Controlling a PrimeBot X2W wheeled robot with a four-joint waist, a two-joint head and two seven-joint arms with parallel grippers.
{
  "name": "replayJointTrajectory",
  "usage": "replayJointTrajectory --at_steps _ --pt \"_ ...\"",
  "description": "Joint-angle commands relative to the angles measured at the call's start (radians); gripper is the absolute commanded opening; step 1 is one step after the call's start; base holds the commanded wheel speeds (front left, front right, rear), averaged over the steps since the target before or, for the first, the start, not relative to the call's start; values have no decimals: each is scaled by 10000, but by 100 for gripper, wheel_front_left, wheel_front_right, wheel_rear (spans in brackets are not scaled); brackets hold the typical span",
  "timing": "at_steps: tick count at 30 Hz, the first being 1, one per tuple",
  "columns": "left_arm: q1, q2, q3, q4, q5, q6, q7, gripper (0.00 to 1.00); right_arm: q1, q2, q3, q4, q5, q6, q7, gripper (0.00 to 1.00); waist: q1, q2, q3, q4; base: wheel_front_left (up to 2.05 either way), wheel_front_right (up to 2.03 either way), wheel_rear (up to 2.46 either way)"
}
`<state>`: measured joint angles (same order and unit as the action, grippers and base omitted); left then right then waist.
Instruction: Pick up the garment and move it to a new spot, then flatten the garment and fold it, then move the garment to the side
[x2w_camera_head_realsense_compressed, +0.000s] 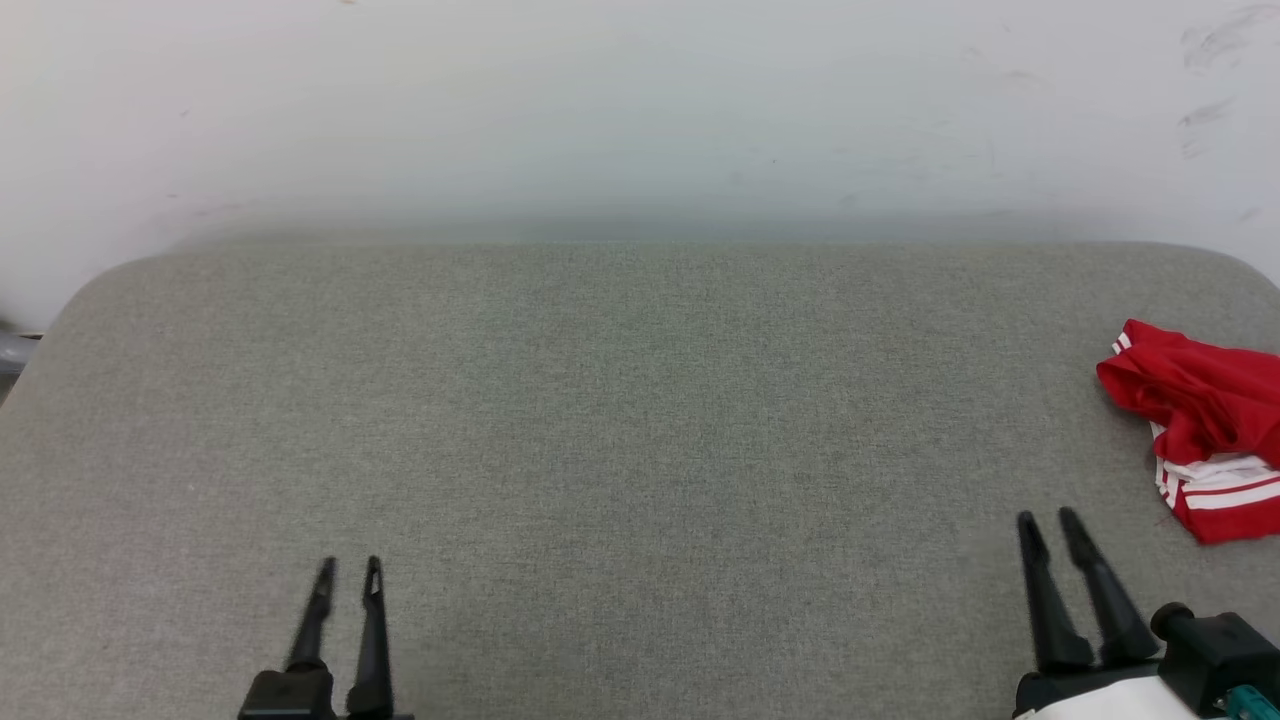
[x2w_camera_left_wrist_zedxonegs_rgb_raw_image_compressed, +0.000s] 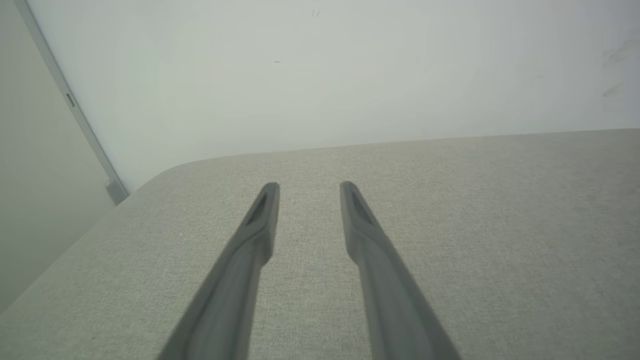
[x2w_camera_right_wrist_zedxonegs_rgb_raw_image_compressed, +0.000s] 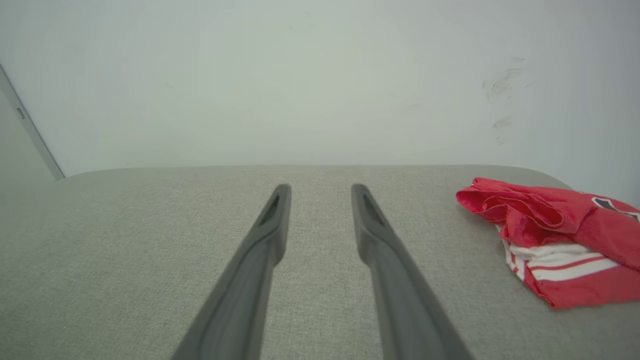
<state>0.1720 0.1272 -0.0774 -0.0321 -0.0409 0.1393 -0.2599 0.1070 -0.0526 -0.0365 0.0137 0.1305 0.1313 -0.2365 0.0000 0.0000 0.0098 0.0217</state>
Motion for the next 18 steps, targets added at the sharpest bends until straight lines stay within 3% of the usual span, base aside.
replayJointTrajectory --at_steps 1,18 --pt "39 -25 -27 52 -35 -2 14 0 23 0 12 70 41 0 2 0 1 0 0 0 0 0 0" --pt "-511 -17 118 665 -3520 -546 589 0 -424 -179 91 598 3338 -1 540 0 0 0 -8 -28 0 0 0"
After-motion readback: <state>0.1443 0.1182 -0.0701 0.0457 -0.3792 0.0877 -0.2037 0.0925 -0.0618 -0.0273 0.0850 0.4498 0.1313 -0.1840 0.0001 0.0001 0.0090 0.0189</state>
